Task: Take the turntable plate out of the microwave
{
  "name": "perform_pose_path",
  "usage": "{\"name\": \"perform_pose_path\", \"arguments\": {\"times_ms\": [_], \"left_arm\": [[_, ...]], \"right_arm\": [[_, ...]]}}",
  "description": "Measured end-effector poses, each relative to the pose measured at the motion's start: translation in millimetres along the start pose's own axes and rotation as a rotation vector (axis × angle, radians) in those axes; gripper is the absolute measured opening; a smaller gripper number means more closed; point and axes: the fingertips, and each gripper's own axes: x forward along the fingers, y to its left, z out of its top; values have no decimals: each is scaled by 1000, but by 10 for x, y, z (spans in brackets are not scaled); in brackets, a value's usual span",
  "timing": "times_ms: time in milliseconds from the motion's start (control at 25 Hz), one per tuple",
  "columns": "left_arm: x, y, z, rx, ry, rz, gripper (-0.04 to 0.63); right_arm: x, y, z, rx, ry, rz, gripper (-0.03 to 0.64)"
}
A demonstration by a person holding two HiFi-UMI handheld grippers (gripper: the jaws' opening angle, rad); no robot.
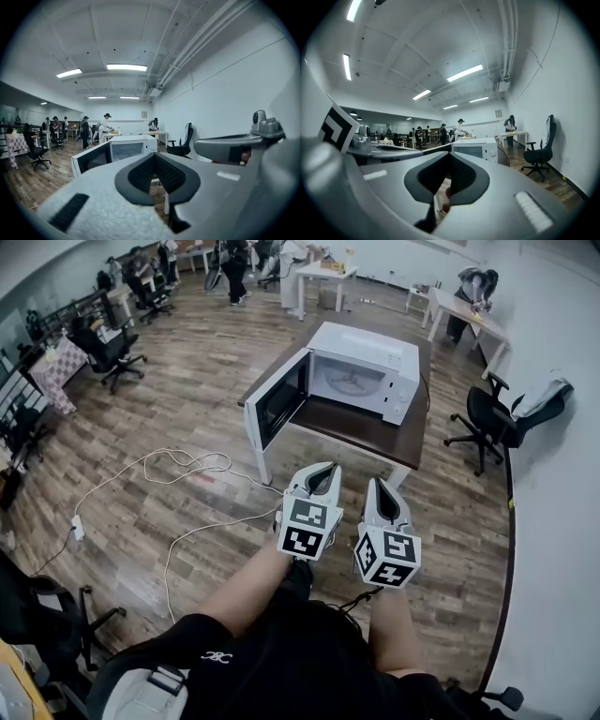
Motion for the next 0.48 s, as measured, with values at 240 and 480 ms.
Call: {"name": "perform_pose_path", "arguments": {"times_ms": [240,480], "left_arm": [[434,284,-26,-32,10,-7,8],[956,632,-19,-59,26,-17,8]], "right_arm": [[501,-95,-56,-42,31,-7,6],[1122,-241,-51,-51,48,-23,6]]}}
